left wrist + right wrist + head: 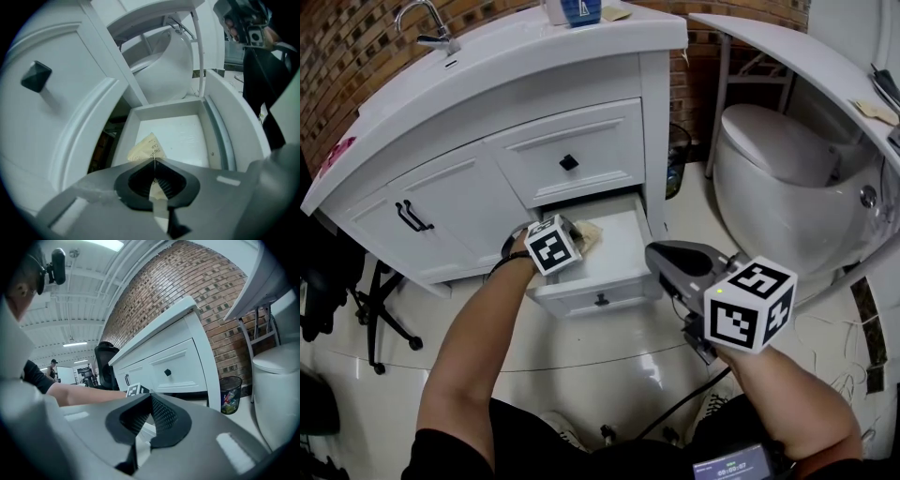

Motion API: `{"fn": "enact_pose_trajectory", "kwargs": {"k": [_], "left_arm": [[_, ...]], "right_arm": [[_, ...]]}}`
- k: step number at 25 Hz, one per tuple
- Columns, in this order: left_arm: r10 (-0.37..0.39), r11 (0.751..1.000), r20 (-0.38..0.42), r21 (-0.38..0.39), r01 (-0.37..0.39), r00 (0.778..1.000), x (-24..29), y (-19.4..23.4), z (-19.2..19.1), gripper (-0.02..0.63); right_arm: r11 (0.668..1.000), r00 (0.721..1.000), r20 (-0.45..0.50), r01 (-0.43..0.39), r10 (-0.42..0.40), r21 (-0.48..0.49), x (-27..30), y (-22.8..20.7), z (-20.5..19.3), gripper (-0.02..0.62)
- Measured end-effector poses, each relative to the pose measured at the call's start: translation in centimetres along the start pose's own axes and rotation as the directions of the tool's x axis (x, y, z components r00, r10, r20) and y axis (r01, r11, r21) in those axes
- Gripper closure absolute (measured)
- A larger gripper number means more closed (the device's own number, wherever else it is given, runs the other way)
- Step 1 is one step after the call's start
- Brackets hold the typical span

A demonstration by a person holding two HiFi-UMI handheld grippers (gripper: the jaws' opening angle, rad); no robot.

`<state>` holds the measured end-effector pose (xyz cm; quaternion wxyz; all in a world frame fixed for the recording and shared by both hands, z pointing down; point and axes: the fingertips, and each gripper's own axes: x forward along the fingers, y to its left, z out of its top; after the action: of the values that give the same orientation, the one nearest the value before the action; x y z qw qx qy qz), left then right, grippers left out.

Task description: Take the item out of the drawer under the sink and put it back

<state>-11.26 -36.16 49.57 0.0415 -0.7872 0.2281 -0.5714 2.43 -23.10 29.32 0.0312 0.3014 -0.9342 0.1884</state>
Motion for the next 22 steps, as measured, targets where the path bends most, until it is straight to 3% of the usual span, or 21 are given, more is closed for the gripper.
{"fn": "enact_pose_trajectory", "kwargs": {"k": [4,7,11,14,17,22], "left_arm": [[0.072,0.995,0.134,-0.073,-0.062,0.988,-4.9,0.7,1.8,0.597],[0.148,0.982,0.247,-0.152,-0.113,0.958,-9.6,0.5,3.0,0.597],[0.249,0.951,0.410,-0.274,-0.142,0.877,-15.9,-0.9,3.7,0.597],[0.296,0.922,0.513,-0.375,-0.100,0.806,-20.1,-2.9,4.1,0.597],[0.323,0.904,0.577,-0.423,-0.064,0.750,-23.0,-4.7,4.1,0.597],[0.343,0.877,0.629,-0.480,0.002,0.698,-25.7,-7.8,4.2,0.597]], "right_arm": [[1.000,1.000,0.003,-0.008,0.008,0.002,0.0,0.3,0.0,0.592],[1.000,1.000,-0.011,-0.018,0.018,0.000,0.1,0.6,-0.4,0.592],[1.000,1.000,-0.011,-0.019,0.020,0.012,0.1,0.7,-0.6,0.592],[1.000,1.000,-0.001,-0.020,0.020,0.015,0.1,1.0,-0.4,0.592],[1.000,1.000,-0.008,-0.020,0.020,0.007,0.5,1.2,-0.4,0.592],[1.000,1.000,-0.022,-0.017,0.016,-0.006,0.8,1.5,-0.9,0.592]]}}
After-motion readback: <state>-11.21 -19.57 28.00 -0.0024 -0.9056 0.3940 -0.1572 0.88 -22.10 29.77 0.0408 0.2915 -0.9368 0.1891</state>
